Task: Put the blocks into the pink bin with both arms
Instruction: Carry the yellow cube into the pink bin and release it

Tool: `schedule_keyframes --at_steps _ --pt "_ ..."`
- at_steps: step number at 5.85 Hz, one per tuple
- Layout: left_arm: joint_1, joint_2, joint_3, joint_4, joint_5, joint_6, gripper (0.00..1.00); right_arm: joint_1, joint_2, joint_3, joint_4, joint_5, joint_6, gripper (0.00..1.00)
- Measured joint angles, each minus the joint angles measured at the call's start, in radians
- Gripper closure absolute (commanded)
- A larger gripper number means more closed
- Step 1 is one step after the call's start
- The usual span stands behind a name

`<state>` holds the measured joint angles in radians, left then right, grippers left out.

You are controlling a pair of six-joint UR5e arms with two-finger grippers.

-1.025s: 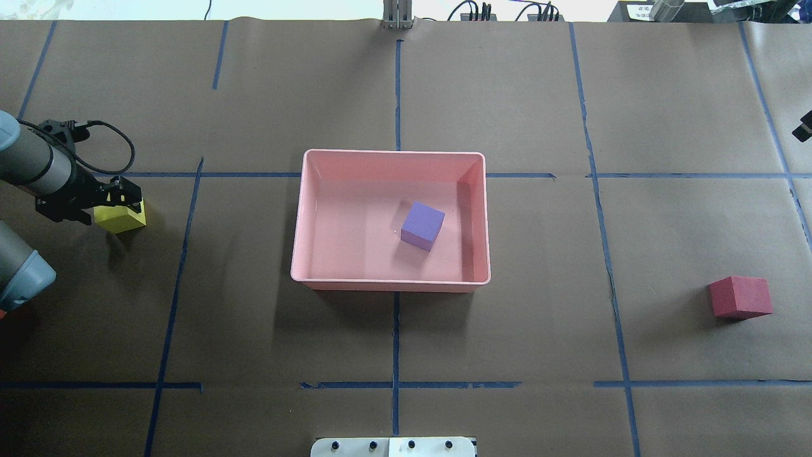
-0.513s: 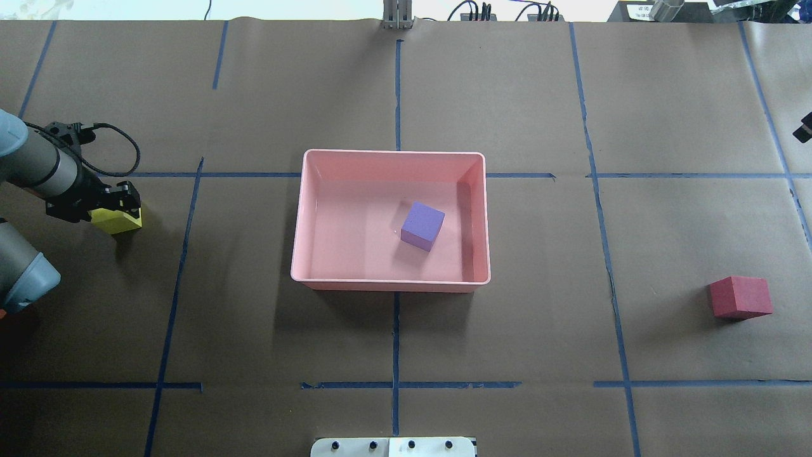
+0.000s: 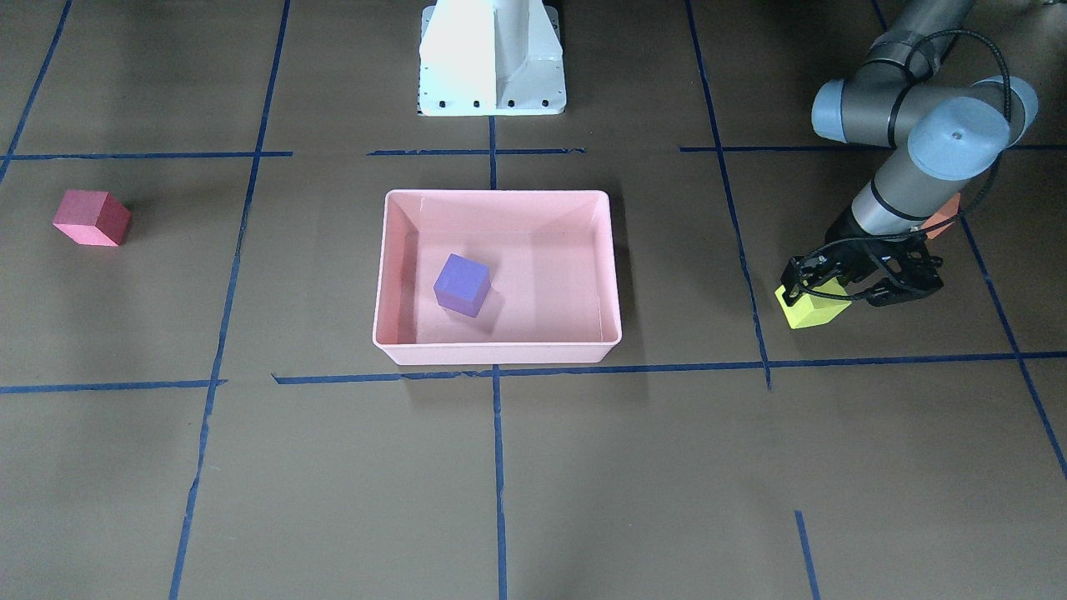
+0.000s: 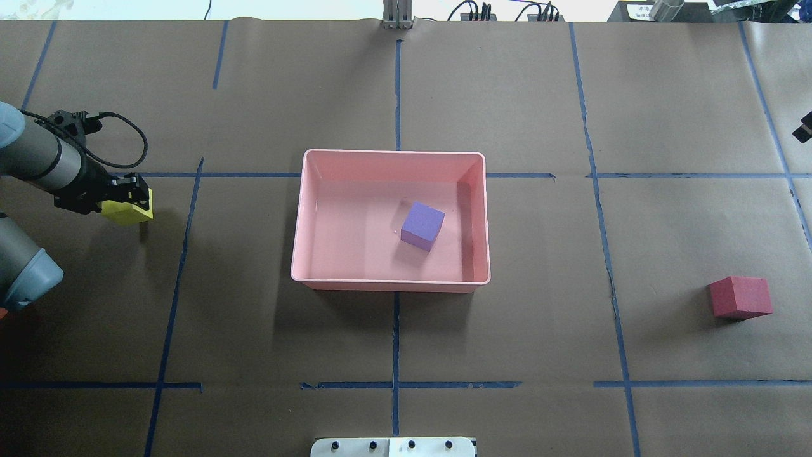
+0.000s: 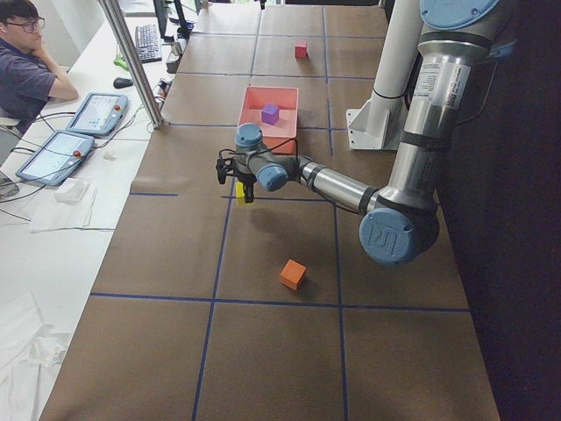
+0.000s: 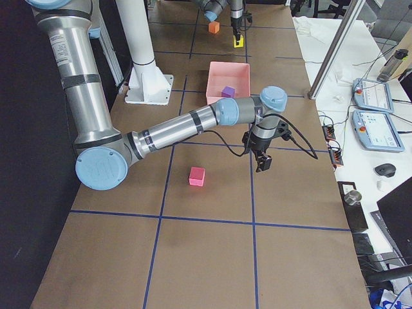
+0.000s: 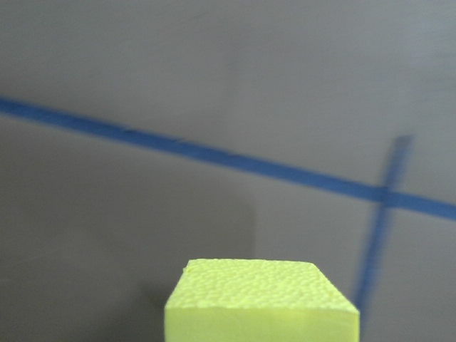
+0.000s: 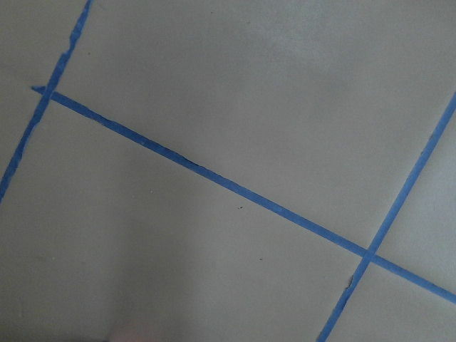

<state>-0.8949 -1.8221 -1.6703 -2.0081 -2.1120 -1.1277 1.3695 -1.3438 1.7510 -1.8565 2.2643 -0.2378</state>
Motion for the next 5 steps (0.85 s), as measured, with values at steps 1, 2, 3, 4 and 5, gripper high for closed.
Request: schedule_keyframes --at_steps 1,2,3,4,5 --pt "0.027 -0.080 -0.006 0.002 0.000 0.000 0.80 -0.001 0.000 0.002 0.001 0.010 0.004 0.00" --pt "0.066 -0.164 -0.006 0.022 -0.001 -0.004 0.82 -0.001 0.000 0.005 0.001 0.021 0.006 0.00" --pt "0.107 -0.268 -0.006 0.124 0.000 -0.009 0.82 -0.001 0.001 0.008 0.001 0.030 0.010 0.00" --pt "0.145 -0.385 -0.006 0.281 0.025 -0.011 0.71 -0.001 0.000 0.009 0.002 0.037 0.016 0.00" --pt "0.194 -0.464 0.001 0.380 0.077 -0.013 0.01 -0.001 0.000 0.010 0.002 0.041 0.020 0.00"
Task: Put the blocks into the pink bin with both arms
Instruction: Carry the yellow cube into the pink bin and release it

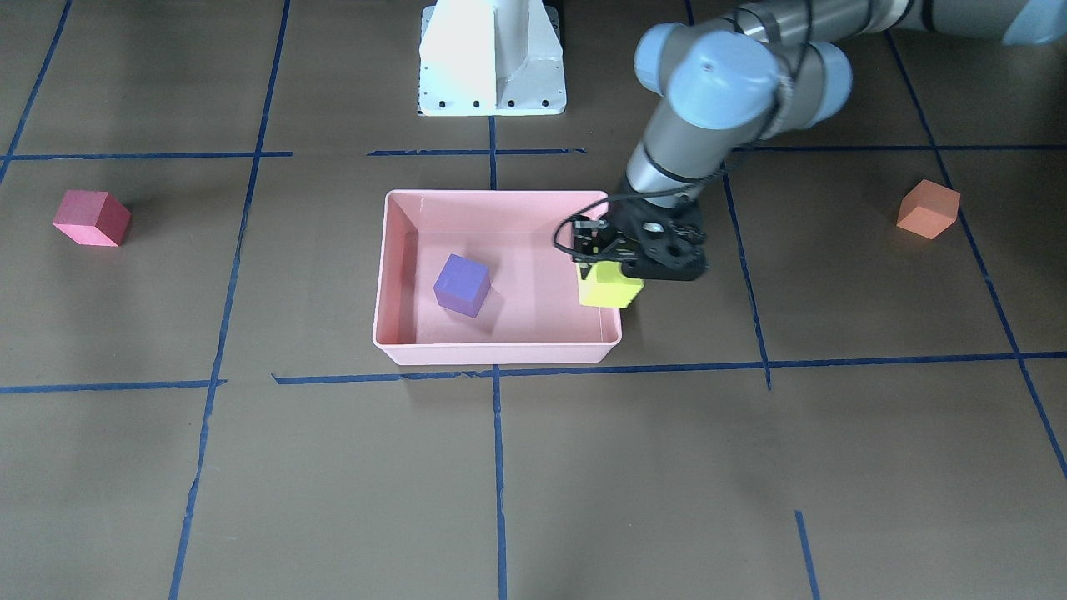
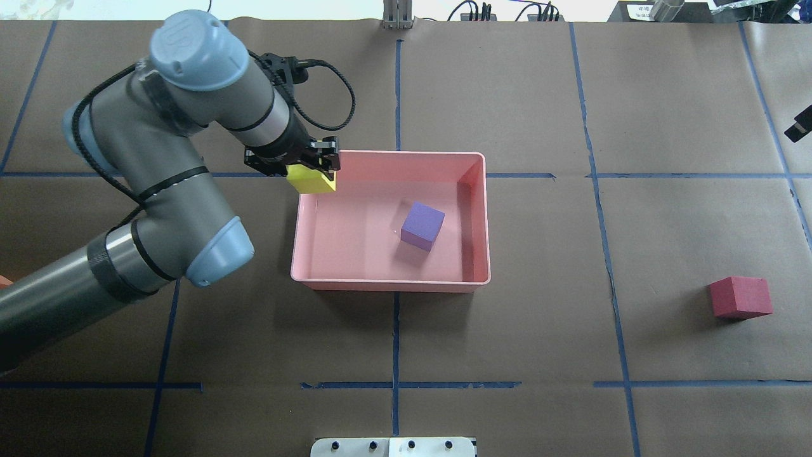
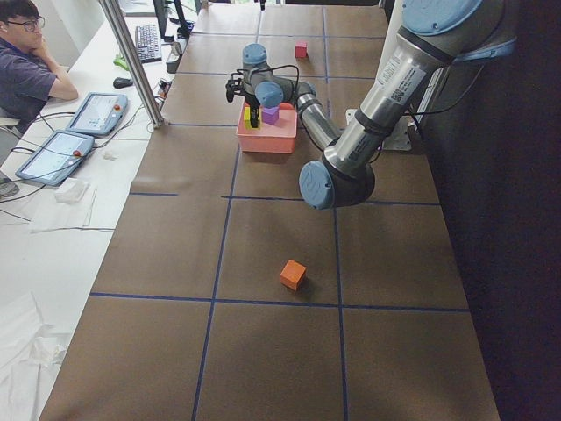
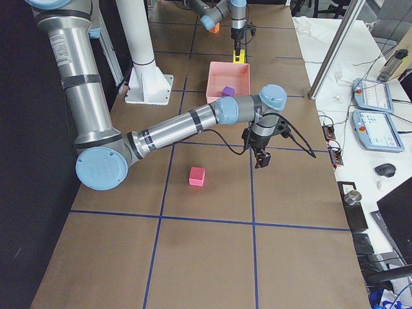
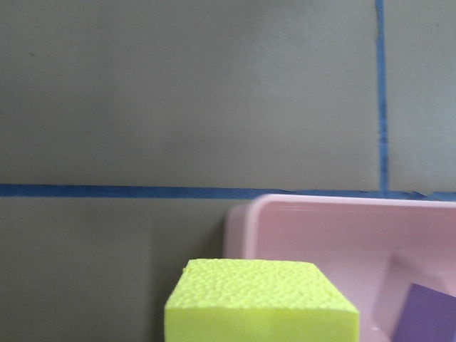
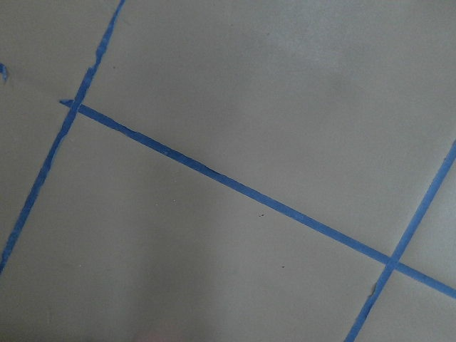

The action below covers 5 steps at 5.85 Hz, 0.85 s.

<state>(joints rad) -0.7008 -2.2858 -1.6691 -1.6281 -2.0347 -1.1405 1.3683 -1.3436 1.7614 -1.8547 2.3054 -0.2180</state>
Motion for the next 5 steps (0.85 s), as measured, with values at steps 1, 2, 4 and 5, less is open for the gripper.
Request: schedule_keyframes --at_steps 1,2,4,5 --pt "0.045 -0.037 0.008 0.045 0.083 -0.007 0.00 0.000 -0.001 0.005 0.000 0.001 0.005 0.00" --pt "0.089 -0.048 0.010 0.067 0.181 -0.015 0.00 -0.002 -0.010 0.021 0.000 0.002 0.025 0.00" --pt "0.139 -0.049 0.001 0.075 0.253 -0.019 0.00 -0.038 -0.081 0.107 0.002 0.001 0.157 0.00" --pt "0.143 -0.047 -0.002 0.076 0.257 -0.019 0.00 -0.066 -0.155 0.173 0.044 -0.001 0.270 0.00"
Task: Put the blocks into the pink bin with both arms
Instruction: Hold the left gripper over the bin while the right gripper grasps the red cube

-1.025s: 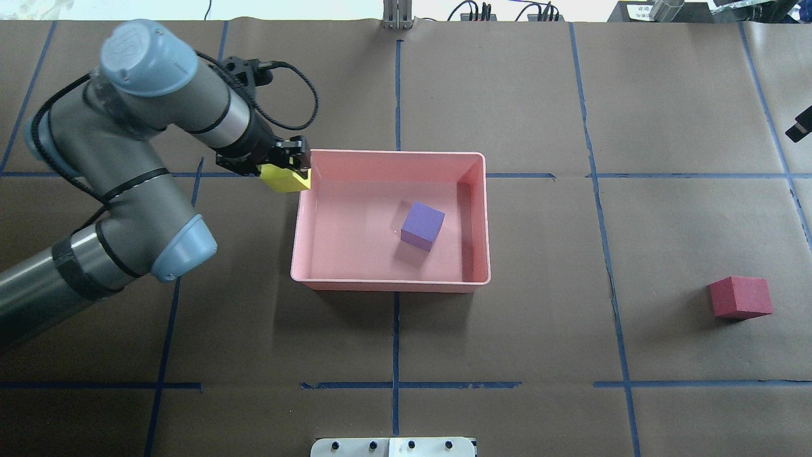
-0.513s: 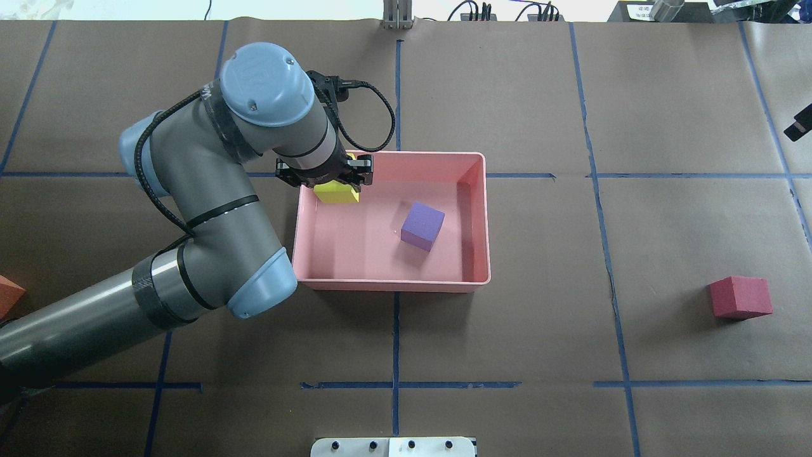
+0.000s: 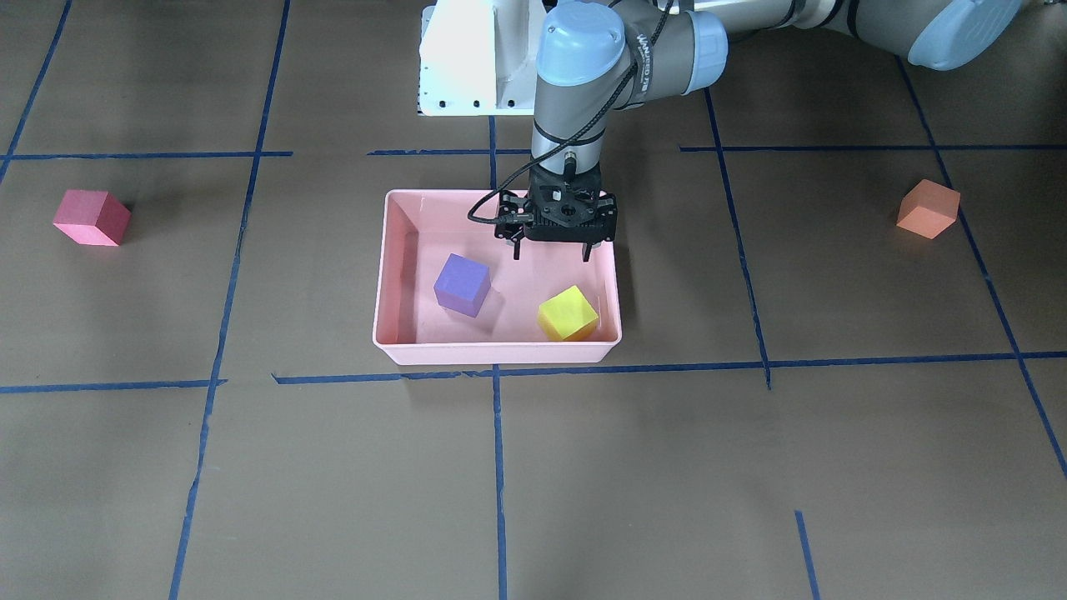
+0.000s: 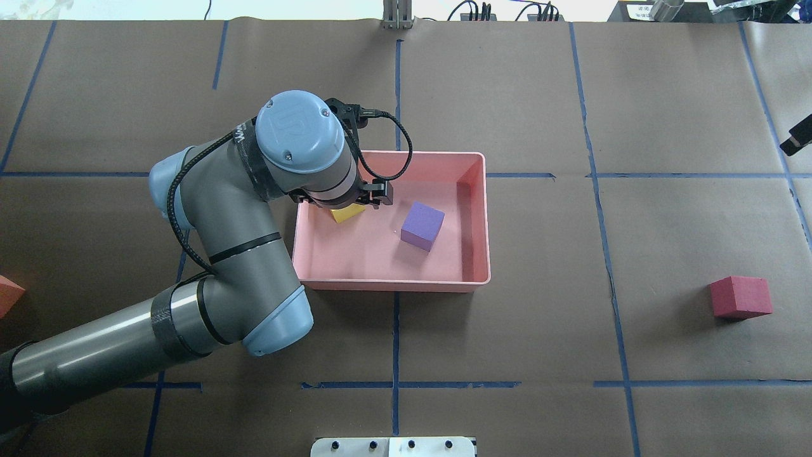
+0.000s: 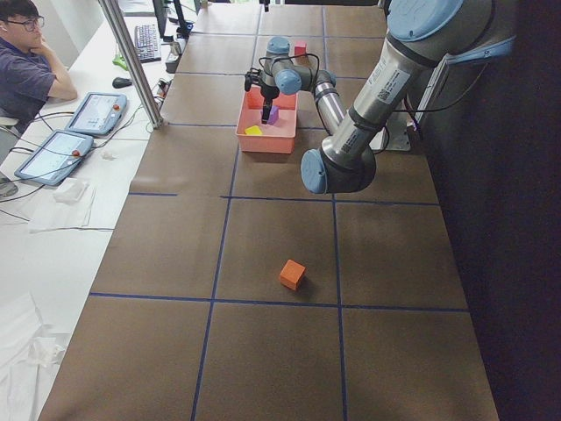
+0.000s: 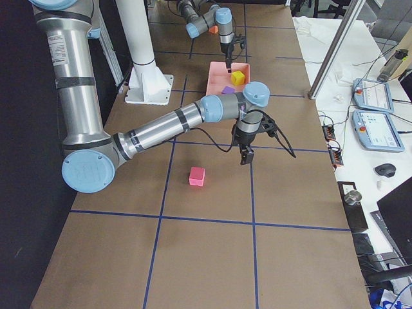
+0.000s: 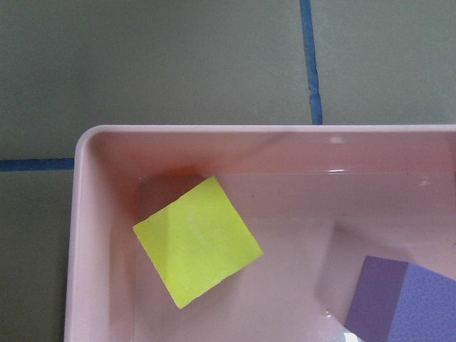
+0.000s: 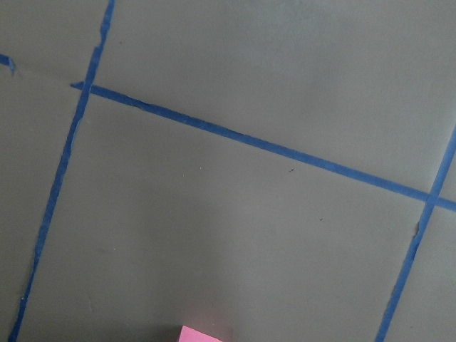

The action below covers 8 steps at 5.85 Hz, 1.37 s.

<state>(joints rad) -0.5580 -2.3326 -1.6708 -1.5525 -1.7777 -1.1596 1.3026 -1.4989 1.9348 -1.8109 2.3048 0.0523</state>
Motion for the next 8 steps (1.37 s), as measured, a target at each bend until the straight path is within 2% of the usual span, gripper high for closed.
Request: schedule_keyframes --at_steps 1,3,4,6,8 --pt "0.001 0.002 0.000 0.000 0.001 0.000 0.00 -0.041 -0.099 0.040 0.139 -0.005 0.153 0.00" --pt "0.002 0.007 0.000 -0.002 0.004 0.002 0.00 -0.196 -0.322 0.052 0.576 -0.077 0.534 0.00" --pt "0.003 0.008 0.000 -0.003 0.005 0.005 0.00 -0.279 -0.393 0.045 0.705 -0.132 0.653 0.00" --pt "0.004 0.008 0.000 -0.005 0.006 0.006 0.00 -0.405 -0.434 0.010 0.771 -0.223 0.746 0.00" --pt "0.004 0.013 0.000 -0.008 0.006 0.006 0.00 -0.459 -0.432 -0.061 0.854 -0.248 0.765 0.00"
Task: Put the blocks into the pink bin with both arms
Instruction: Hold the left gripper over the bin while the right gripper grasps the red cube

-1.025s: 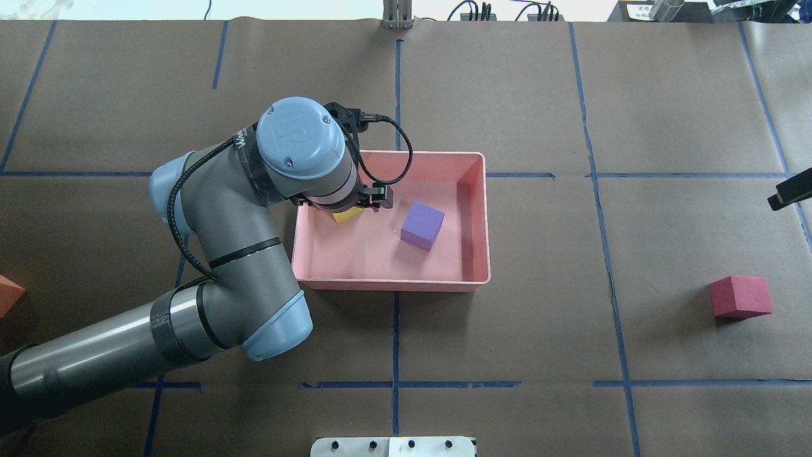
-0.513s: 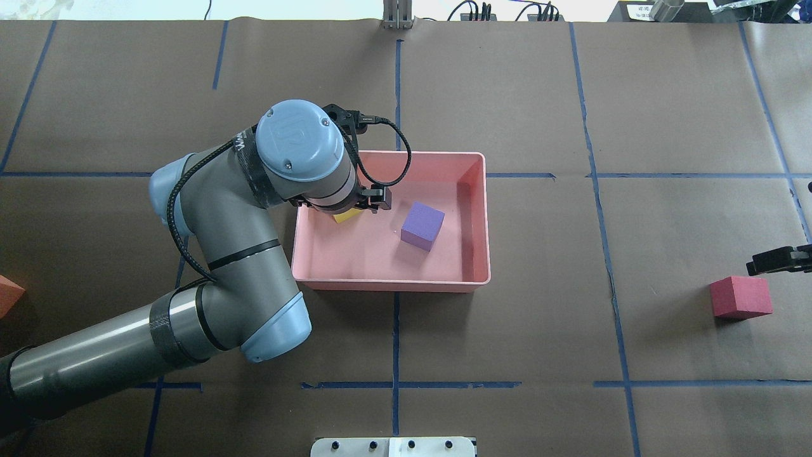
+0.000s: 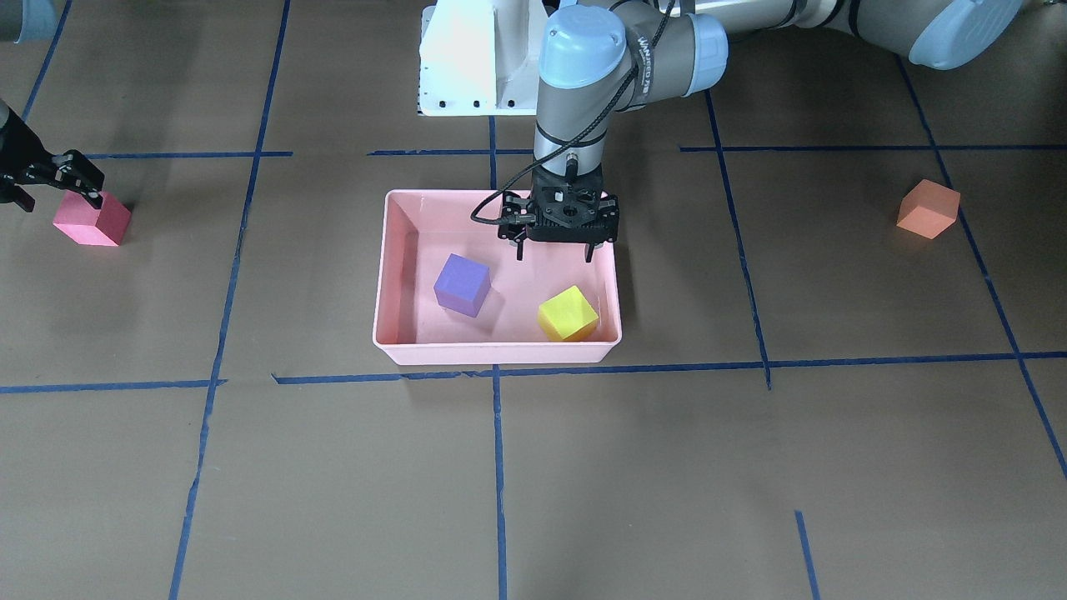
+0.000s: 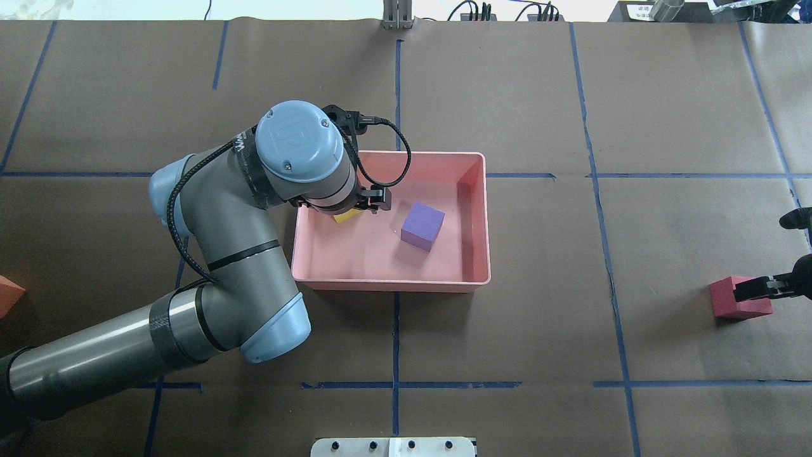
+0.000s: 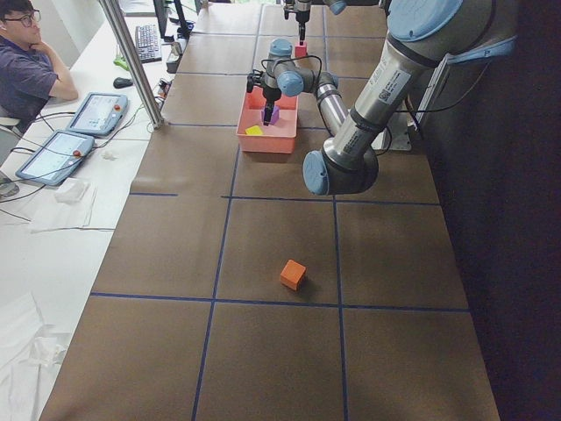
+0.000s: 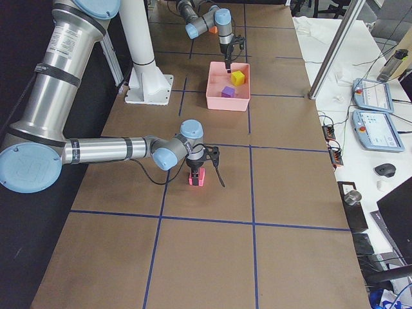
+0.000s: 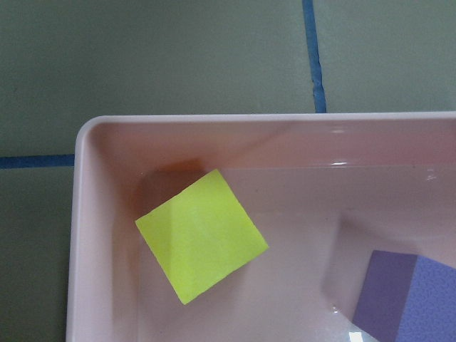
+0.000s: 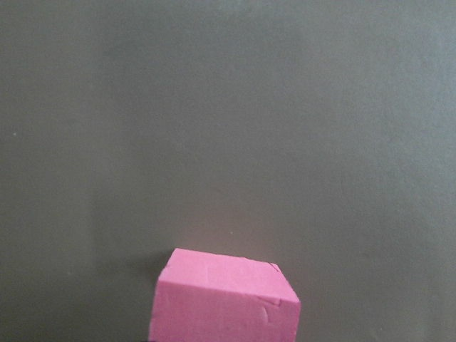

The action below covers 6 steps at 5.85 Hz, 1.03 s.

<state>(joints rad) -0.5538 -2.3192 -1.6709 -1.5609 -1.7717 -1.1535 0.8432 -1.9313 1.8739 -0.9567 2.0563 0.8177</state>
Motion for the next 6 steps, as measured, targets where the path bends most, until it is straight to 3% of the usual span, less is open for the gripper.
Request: schedule_keyframes --at_steps 6 --pt "0.002 0.008 -0.001 -0.005 0.001 -0.004 0.00 -0.025 0.016 -0.010 0.041 0.009 0.003 0.00"
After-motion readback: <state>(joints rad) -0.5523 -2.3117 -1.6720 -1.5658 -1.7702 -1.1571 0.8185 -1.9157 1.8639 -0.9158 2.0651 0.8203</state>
